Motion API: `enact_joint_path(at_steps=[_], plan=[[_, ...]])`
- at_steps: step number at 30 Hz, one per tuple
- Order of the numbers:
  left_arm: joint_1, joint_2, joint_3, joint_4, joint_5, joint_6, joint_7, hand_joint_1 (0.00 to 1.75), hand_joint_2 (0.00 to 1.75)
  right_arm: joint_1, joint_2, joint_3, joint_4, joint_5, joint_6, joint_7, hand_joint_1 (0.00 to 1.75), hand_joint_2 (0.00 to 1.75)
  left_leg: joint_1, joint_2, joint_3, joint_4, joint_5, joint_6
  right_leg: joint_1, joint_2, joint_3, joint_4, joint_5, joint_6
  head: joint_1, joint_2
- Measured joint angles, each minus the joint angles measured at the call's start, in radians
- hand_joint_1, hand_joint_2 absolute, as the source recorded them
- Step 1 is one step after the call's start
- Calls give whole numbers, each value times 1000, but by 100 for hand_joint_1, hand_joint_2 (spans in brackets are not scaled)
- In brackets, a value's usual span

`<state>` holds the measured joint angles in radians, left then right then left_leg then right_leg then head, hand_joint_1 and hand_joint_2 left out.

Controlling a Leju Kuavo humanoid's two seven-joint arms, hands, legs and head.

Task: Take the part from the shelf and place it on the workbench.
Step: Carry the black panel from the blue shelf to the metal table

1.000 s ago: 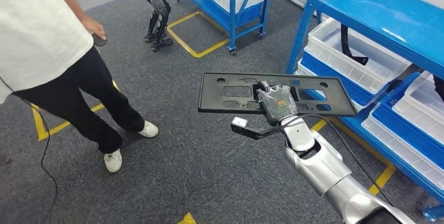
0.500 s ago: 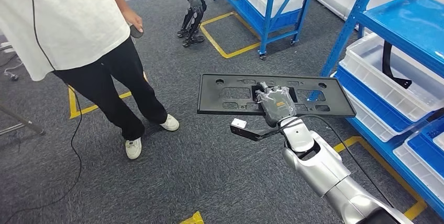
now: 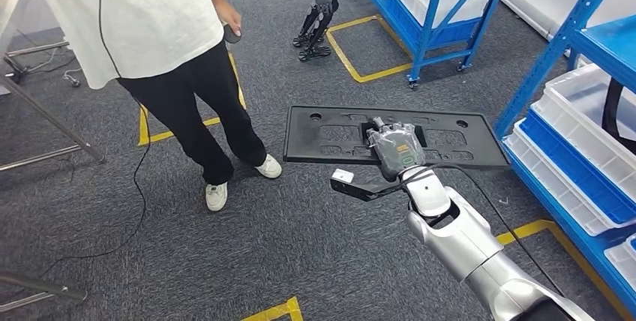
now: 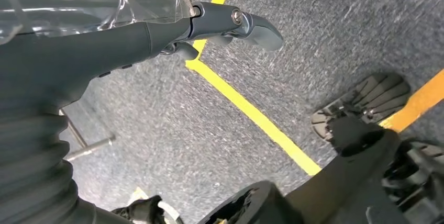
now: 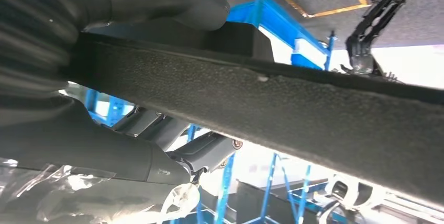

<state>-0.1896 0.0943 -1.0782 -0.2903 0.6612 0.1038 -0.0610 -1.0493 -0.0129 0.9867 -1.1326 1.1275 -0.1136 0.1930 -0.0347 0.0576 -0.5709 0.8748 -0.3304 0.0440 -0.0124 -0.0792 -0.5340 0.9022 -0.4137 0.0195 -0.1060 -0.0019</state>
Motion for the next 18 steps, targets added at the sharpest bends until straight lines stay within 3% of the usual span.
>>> enact_joint_path(at_steps=[2,4,6,7,8,9,10,11,13,14,16,18], plan=[[2,0,0,0,-1,1,2,0,175,5,-1,0,0,-4,2,0,175,175,0,-16,3,-11,1,3,1,-15,-1,0,-6,6,0,0],[4,0,0,0,-2,2,4,0,175,11,-2,0,0,-6,2,0,175,175,6,-36,7,-20,6,9,-1,15,-17,40,-34,9,0,0],[0,-1,0,0,-4,2,4,0,175,15,-4,0,1,-6,2,1,175,175,11,-57,11,-25,8,13,-1,66,-80,169,-95,9,0,0],[-2,-2,0,0,-6,3,4,0,175,19,-6,0,1,-6,2,2,175,175,13,-69,11,-24,8,14,0,79,-123,251,-125,9,0,0],[-3,-2,0,0,-7,3,5,0,175,22,-8,0,2,-6,3,2,175,175,15,-81,12,-24,8,14,0,84,-158,312,-140,12,0,0],[-4,-3,0,0,-9,3,5,0,175,25,-10,0,2,-7,3,2,175,175,17,-94,14,-24,8,14,0,86,-178,339,-137,15,0,0],[-3,-3,0,0,-10,3,6,0,175,27,-11,0,2,-7,4,3,175,175,20,-106,16,-23,7,12,-2,86,-175,321,-113,20,0,0],[-3,-4,0,0,-11,3,6,0,175,27,-11,0,2,-7,4,3,175,175,25,-119,19,-20,4,9,-6,89,-152,262,-73,25,0,0],[-5,-4,0,0,-12,3,6,0,175,23,-10,0,2,-7,5,3,175,175,33,-144,18,-10,-4,-4,-22,122,-81,104,4,41,0,0],[-7,-4,0,0,-12,3,6,0,175,21,-11,0,1,-7,5,3,175,175,36,-155,15,-3,-6,-10,-28,139,-55,49,23,44,0,0],[-9,-4,0,0,-12,3,6,0,175,19,-11,0,0,-7,6,4,175,175,38,-175,7,2,-4,-21,-29,150,-37,15,24,39,0,0],[-6,-5,0,0,-12,3,6,0,175,17,-8,0,0,-7,6,5,175,175,40,-180,0,4,-4,-29,-27,126,-37,17,23,26,0,0]])
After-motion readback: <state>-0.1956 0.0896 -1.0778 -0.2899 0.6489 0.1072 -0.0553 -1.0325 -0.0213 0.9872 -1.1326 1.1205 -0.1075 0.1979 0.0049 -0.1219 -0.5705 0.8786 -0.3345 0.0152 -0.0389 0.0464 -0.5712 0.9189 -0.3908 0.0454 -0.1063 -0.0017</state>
